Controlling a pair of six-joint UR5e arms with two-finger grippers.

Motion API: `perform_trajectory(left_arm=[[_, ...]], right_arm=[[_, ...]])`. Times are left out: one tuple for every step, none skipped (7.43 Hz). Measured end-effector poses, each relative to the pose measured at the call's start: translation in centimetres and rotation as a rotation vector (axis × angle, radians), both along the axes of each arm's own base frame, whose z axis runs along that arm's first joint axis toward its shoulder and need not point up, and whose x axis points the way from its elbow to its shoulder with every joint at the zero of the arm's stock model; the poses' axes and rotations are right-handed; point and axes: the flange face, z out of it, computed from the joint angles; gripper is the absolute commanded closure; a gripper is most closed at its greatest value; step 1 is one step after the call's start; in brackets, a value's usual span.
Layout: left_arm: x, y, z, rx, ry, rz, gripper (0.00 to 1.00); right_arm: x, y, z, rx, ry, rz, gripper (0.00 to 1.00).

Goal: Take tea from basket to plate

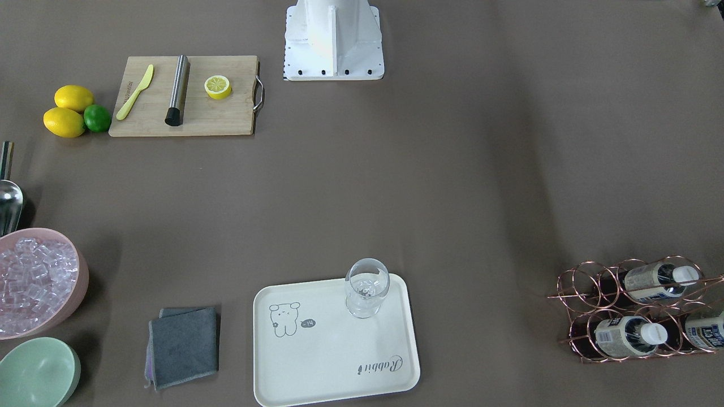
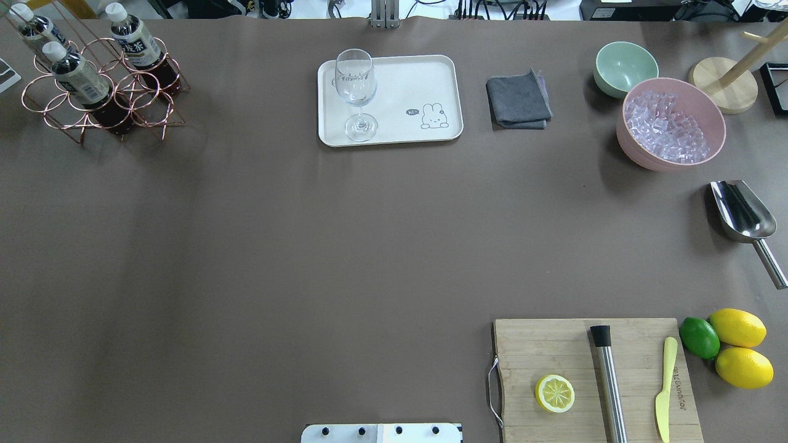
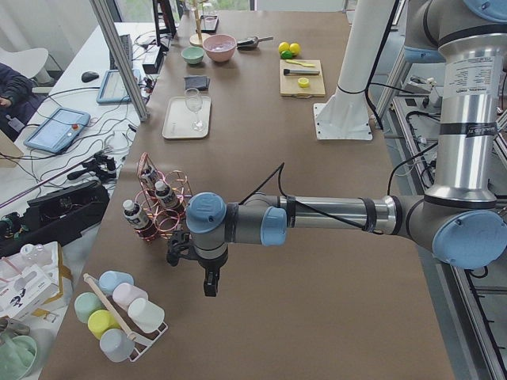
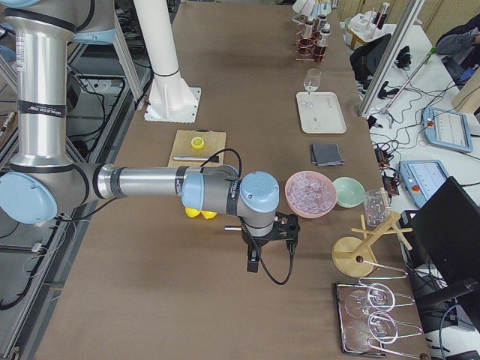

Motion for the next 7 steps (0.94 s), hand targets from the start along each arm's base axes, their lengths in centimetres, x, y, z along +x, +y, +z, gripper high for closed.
perform_trajectory(left_arm=[[0.0,0.0,0.0,0.001,0.001,0.0,0.02],[0.0,0.0,-0.1,0.002,0.001,0.0,0.03],[0.0,-0.1,-0.3,0.004,0.001,0.0,0.02],[0.0,-0.3,-0.6,0.007,0.001,-0.005,0.02],[0.0,-0.9,-1.2,-0.005,0.004,-0.031,0.03],[0.0,-1.8,-2.1,-0.025,0.008,-0.073,0.02],[-0.1,-2.9,-3.3,-0.052,0.015,-0.127,0.03]], right_arm=[[0.0,0.0,0.1,-0.002,0.0,0.0,0.0],[0.0,0.0,0.0,0.0,0.0,0.0,0.0],[0.0,0.0,0.0,-0.001,0.0,0.001,0.0],[0.0,0.0,0.1,-0.003,-0.001,0.001,0.0],[0.0,0.0,0.1,-0.003,-0.001,0.001,0.0],[0.0,0.0,0.1,-0.002,-0.001,0.001,0.0],[0.0,0.0,0.1,-0.003,-0.001,0.0,0.0]])
